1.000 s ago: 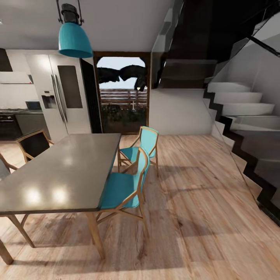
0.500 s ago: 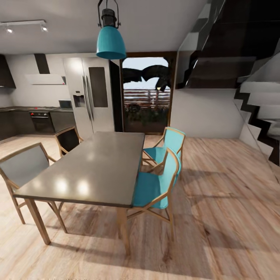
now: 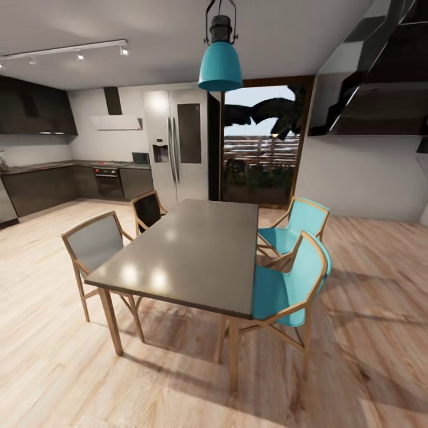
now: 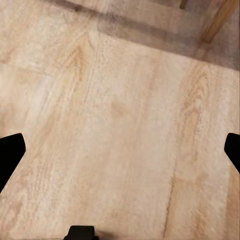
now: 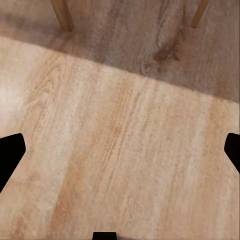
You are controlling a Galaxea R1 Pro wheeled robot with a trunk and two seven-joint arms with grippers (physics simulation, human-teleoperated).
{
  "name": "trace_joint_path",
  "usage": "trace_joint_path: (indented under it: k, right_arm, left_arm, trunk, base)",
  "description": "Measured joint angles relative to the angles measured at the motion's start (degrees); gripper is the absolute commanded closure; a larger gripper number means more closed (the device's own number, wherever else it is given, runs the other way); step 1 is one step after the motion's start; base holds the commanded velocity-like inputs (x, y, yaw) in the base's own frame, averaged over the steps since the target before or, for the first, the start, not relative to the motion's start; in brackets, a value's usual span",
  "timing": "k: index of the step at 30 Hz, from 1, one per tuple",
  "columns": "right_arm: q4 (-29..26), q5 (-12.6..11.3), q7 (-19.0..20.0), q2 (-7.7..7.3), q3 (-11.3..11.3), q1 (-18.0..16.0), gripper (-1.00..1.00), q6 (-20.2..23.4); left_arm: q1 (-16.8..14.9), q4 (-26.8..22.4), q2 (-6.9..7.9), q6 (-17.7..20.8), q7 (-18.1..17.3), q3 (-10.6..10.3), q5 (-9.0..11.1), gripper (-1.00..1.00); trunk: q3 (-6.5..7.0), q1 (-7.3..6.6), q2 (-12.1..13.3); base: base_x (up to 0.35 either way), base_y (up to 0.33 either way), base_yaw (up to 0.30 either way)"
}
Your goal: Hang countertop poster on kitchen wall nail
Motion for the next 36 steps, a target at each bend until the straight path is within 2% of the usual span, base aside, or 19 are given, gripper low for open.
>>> trace_joint_path:
  k: [16,36]
  right_arm:
    - [0.0,0.0,-0.21,0.0,0.0,-0.01,-1.0,-0.01]
    - [0.0,0.01,-0.24,0.17,0.0,-0.02,-1.0,0.02]
  left_arm:
    - [0.0,0.01,0.0,0.0,0.07,0.0,0.0,-1.0]
    - [0.0,-0.01,0.0,0.0,0.08,0.01,0.0,-1.0]
  trunk:
    - [0.0,0.0,0.0]
    - [-0.01,-0.02,0.0]
  base:
    - [0.006,0.291,0.289]
    - [0.146,0.286,0.289]
